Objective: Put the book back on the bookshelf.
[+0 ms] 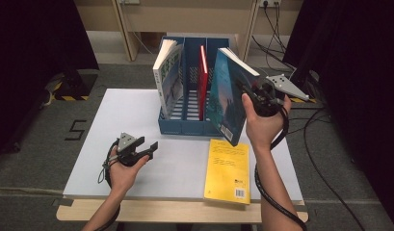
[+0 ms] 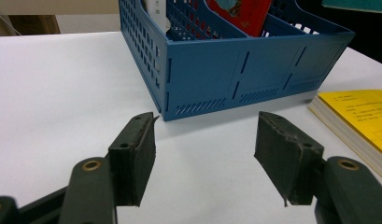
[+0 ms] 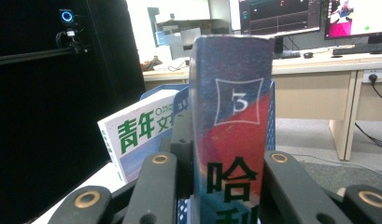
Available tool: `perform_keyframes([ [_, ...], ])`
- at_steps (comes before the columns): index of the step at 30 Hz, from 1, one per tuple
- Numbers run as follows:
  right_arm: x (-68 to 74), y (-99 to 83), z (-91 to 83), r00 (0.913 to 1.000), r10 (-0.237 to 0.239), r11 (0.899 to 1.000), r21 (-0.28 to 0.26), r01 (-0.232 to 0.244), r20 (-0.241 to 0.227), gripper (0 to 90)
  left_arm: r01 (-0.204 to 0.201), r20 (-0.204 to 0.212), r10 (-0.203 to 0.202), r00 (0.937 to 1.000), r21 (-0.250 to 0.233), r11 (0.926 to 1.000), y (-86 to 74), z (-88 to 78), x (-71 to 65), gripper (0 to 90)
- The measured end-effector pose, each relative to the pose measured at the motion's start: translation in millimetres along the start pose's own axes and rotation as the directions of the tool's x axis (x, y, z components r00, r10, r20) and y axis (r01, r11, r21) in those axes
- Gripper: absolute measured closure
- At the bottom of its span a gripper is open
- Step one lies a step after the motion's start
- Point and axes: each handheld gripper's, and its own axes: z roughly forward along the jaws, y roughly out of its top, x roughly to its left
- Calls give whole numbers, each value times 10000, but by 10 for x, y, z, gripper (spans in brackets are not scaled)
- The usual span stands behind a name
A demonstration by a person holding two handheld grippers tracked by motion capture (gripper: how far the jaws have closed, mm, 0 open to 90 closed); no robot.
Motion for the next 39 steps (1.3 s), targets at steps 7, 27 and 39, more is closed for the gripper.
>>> perform_keyframes([
  [7, -15, 23, 59, 9999, 73, 10000, 5, -73, 146, 751, -6, 6, 6, 10000, 5, 10000, -2, 4, 0, 375],
  [27, -7, 44, 269, 9991, -33, 10000, 30, 32, 426, 751, -35, 0, 35, 10000, 16, 10000, 4, -4, 12, 375],
  [39, -12, 62, 394, 9980, 29, 10000, 48, -33, 636, 751, -23, -10, 23, 10000, 14, 10000, 2, -4, 11, 374],
])
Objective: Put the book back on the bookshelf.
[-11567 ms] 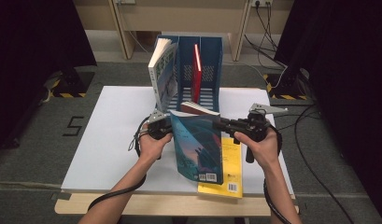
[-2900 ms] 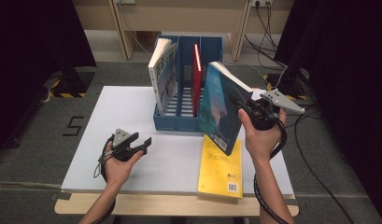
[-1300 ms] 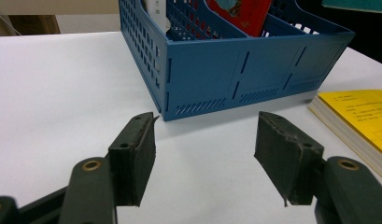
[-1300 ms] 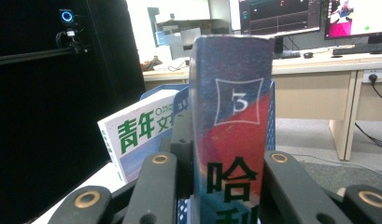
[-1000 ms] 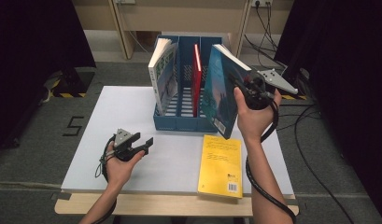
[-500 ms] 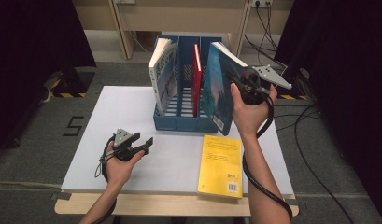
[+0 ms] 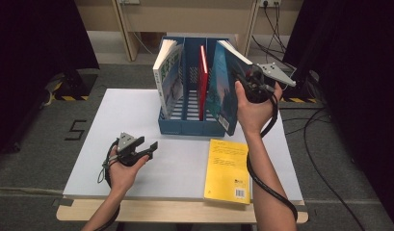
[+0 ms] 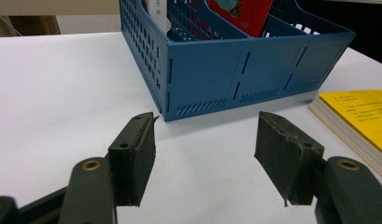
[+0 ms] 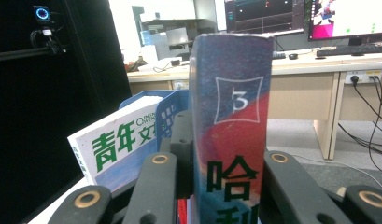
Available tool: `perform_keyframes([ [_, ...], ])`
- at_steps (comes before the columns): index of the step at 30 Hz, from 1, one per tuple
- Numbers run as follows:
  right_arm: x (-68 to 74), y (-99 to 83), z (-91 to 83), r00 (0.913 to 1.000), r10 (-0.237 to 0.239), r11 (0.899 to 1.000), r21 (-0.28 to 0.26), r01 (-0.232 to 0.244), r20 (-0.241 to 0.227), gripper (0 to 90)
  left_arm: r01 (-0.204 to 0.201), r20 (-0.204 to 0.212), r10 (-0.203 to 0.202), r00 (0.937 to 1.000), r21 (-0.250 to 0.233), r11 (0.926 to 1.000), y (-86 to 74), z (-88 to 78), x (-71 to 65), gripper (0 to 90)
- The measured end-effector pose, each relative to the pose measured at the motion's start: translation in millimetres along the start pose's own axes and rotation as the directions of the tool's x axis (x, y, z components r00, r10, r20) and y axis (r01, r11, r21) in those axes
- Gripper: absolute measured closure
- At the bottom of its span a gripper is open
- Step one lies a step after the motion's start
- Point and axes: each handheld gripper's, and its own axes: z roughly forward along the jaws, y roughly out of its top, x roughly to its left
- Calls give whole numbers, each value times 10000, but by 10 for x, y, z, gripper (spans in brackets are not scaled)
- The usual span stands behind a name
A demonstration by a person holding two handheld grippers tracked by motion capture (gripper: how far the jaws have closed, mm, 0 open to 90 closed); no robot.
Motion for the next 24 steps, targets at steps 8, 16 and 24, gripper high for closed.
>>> perform_keyframes([
  [8, 12, 0, 95, 9997, -156, 9999, 27, 156, 207, 751, -3, -3, 3, 10000, 1, 10000, -6, 5, 1, 374],
  [16, 25, 3, 187, 9992, -178, 9998, 45, 177, 357, 751, -1, -20, 1, 10000, -17, 10000, 2, -8, 12, 374],
  [24, 20, -6, 260, 9982, -245, 9997, 64, 242, 553, 751, 6, -39, -6, 10000, -46, 10000, 1, -12, 20, 375],
])
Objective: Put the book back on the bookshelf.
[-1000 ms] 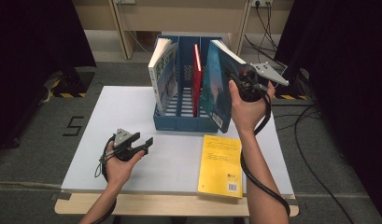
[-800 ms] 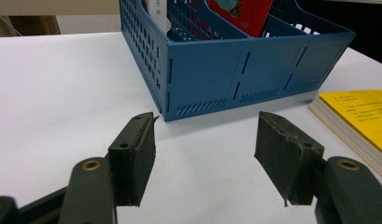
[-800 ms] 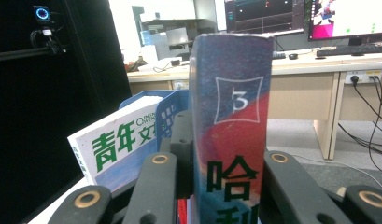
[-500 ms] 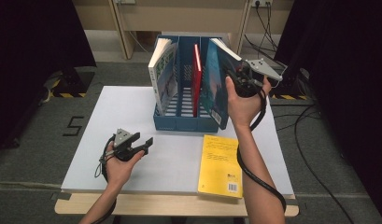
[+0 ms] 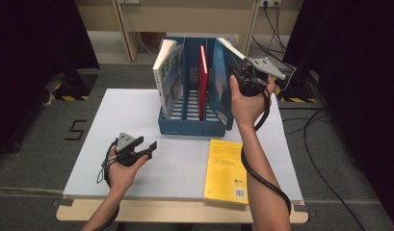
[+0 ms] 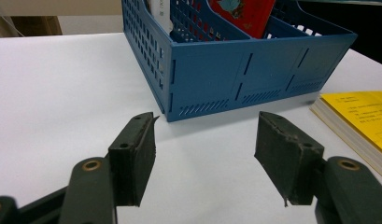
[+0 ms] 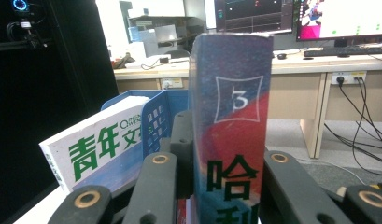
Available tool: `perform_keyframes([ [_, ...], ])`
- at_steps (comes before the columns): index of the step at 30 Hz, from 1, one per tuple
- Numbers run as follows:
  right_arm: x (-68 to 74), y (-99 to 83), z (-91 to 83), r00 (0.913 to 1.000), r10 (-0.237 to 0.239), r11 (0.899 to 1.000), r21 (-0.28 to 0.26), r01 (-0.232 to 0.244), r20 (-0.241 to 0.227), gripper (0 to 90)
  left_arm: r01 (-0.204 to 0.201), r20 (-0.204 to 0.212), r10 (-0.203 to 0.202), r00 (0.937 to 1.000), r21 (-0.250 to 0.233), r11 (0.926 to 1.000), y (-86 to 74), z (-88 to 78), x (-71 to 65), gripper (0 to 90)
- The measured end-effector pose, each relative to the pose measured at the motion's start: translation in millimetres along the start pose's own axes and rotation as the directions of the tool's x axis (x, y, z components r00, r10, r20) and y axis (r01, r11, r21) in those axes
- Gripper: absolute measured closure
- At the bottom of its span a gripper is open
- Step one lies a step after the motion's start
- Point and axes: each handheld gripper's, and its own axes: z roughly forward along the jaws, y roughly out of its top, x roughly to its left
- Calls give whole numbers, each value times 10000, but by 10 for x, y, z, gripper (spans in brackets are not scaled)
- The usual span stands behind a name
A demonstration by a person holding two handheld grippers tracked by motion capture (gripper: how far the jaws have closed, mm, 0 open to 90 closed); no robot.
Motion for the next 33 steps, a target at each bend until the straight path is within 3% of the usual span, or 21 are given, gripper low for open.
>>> perform_keyframes([
  [33, 2, -38, 289, 9997, 7, 9999, 130, -11, 257, 751, 122, 35, -122, 9999, -9, 9999, -19, 18, 9, 376],
])
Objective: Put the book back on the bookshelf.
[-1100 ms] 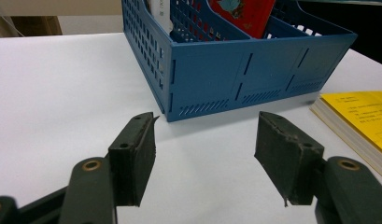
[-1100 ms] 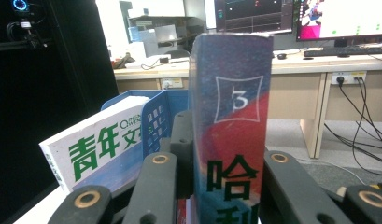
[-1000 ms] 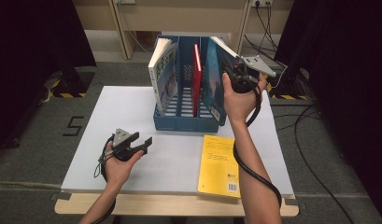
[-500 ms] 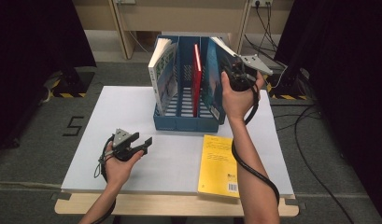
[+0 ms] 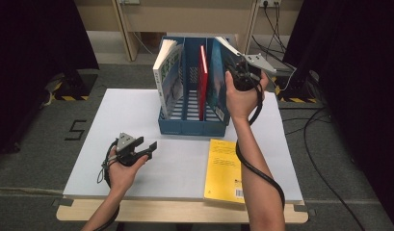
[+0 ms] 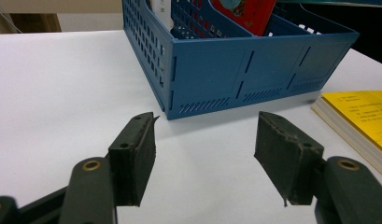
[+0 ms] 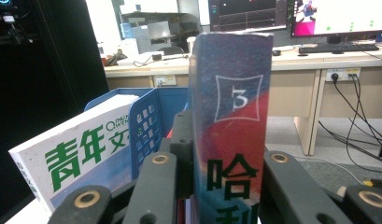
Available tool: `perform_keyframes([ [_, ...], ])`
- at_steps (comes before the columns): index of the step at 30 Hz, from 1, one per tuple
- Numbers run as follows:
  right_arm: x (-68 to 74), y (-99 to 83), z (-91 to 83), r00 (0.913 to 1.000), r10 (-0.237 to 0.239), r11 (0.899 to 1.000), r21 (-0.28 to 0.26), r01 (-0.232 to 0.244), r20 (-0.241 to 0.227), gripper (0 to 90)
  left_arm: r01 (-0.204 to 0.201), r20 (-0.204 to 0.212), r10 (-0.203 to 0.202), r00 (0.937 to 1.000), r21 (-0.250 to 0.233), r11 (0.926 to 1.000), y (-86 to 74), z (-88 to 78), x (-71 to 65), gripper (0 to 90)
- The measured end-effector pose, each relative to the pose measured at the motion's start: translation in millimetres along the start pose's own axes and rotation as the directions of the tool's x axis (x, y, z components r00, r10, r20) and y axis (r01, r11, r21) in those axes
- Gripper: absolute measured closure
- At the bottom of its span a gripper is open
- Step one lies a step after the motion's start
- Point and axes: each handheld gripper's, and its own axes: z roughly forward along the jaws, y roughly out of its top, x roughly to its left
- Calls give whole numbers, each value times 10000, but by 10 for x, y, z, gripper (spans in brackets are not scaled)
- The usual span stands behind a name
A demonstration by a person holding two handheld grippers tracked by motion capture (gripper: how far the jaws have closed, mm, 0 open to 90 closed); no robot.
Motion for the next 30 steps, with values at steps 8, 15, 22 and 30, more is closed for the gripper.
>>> perform_keyframes([
  [8, 12, 1, 91, 10000, -45, 10000, 56, 44, 37, 750, 32, -53, -32, 10000, 5, 10000, -2, -8, 20, 376],
  [15, 11, -8, 162, 10000, -9, 9999, 105, 8, 58, 750, 46, -14, -46, 10000, 17, 10000, -5, -5, 20, 376],
  [22, -2, -2, 221, 9999, 15, 9999, 145, -17, 157, 750, 54, -28, -54, 10000, 19, 10000, -10, -5, 31, 375],
  [30, 5, 11, 259, 9999, -31, 9999, 128, 29, 153, 750, 58, -33, -58, 10000, 3, 10000, -11, -5, 33, 375],
])
